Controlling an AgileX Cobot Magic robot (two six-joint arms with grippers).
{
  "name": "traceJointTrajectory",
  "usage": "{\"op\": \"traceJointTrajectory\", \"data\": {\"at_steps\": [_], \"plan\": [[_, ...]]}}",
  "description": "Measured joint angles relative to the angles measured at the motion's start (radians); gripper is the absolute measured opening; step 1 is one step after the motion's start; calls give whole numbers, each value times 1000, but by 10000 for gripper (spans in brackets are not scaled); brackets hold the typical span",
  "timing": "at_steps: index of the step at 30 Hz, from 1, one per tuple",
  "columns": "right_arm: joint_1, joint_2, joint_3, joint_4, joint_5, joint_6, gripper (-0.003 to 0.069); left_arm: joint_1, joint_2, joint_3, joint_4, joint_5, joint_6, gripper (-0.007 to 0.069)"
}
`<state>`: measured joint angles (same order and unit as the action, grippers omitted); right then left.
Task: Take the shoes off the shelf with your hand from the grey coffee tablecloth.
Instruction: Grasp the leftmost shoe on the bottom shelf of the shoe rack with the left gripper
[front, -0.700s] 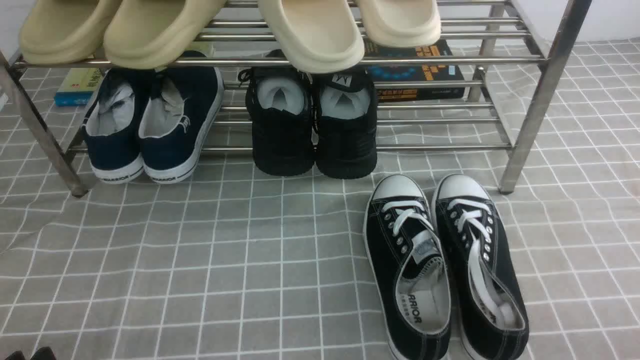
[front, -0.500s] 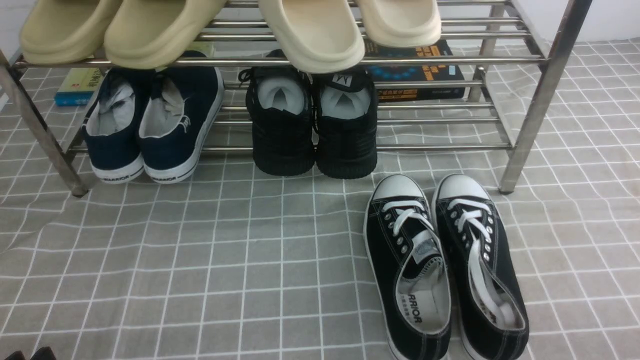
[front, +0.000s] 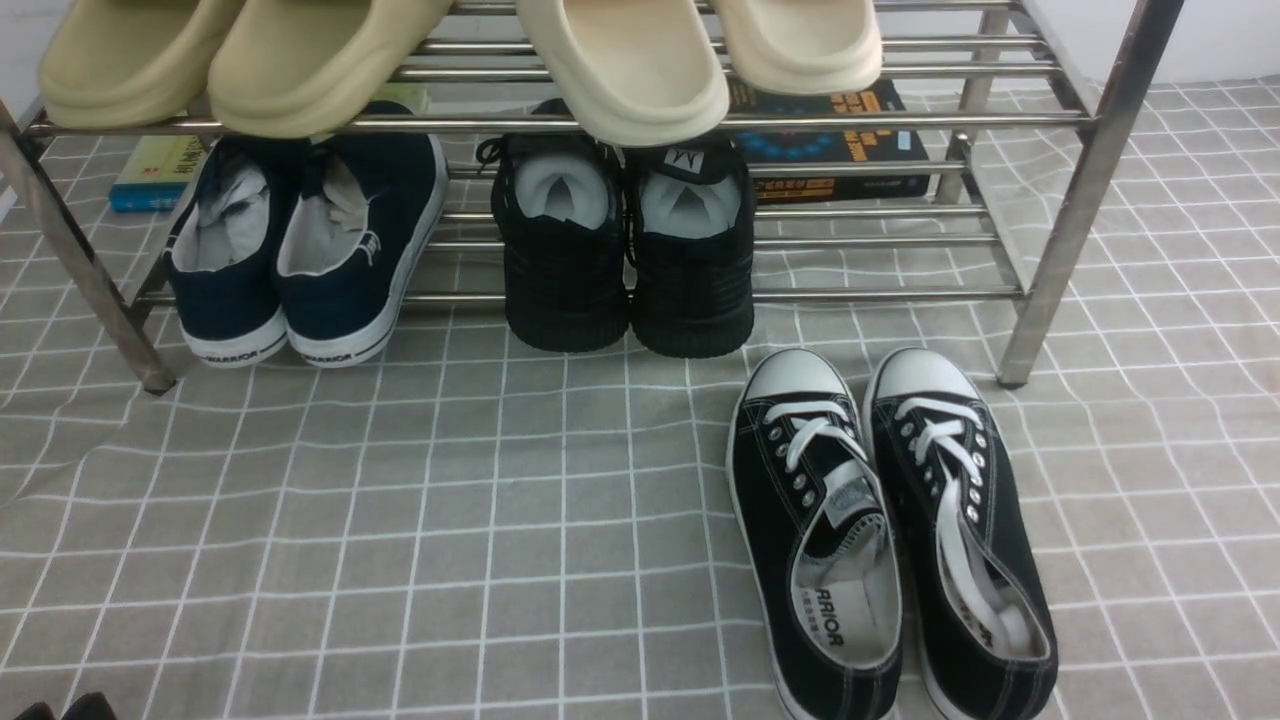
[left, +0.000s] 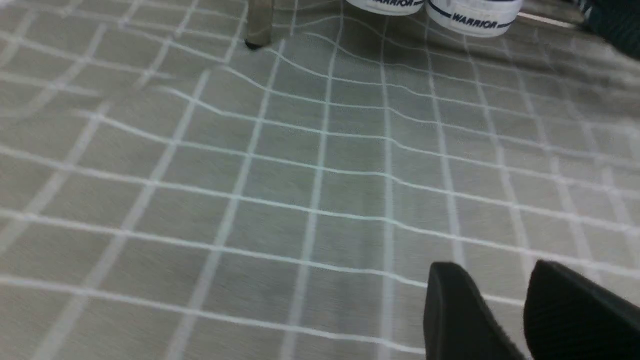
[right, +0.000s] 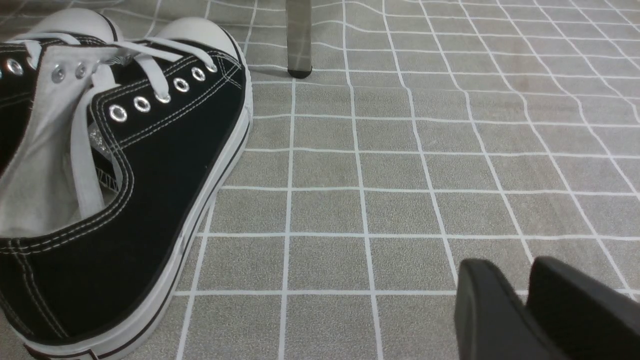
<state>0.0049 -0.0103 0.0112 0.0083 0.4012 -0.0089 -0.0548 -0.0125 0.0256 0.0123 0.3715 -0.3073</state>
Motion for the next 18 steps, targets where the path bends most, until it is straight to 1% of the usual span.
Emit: {"op": "traceJointTrajectory", "data": {"at_steps": [1, 2, 3, 4, 5, 7, 8, 11, 13, 15, 17, 18], "plan": [[0, 0, 0, 0, 0, 0, 157, 0, 0, 0, -82, -6, -61, 239], [0, 0, 0, 0, 0, 0, 158, 0, 0, 1, -133, -9, -98, 239], [0, 0, 0, 0, 0, 0, 158, 0, 0, 1, -230, -12, -166, 239], [0, 0, 0, 0, 0, 0, 158, 0, 0, 2, -261, -11, -177, 239], [0, 0, 0, 0, 0, 0, 162, 0, 0, 3, -378, -18, -266, 239], [0, 0, 0, 0, 0, 0, 168, 0, 0, 3, -487, -27, -330, 239], [0, 0, 0, 0, 0, 0, 171, 0, 0, 3, -523, -39, -357, 239], [0, 0, 0, 0, 0, 0, 176, 0, 0, 4, -564, -80, -377, 239], [0, 0, 0, 0, 0, 0, 179, 0, 0, 4, -566, -111, -379, 239], [0, 0, 0, 0, 0, 0, 182, 0, 0, 4, -566, -128, -379, 219], [0, 0, 0, 0, 0, 0, 184, 0, 0, -2, -557, -125, -378, 175], [0, 0, 0, 0, 0, 0, 185, 0, 0, -24, -539, -117, -368, 124]]}}
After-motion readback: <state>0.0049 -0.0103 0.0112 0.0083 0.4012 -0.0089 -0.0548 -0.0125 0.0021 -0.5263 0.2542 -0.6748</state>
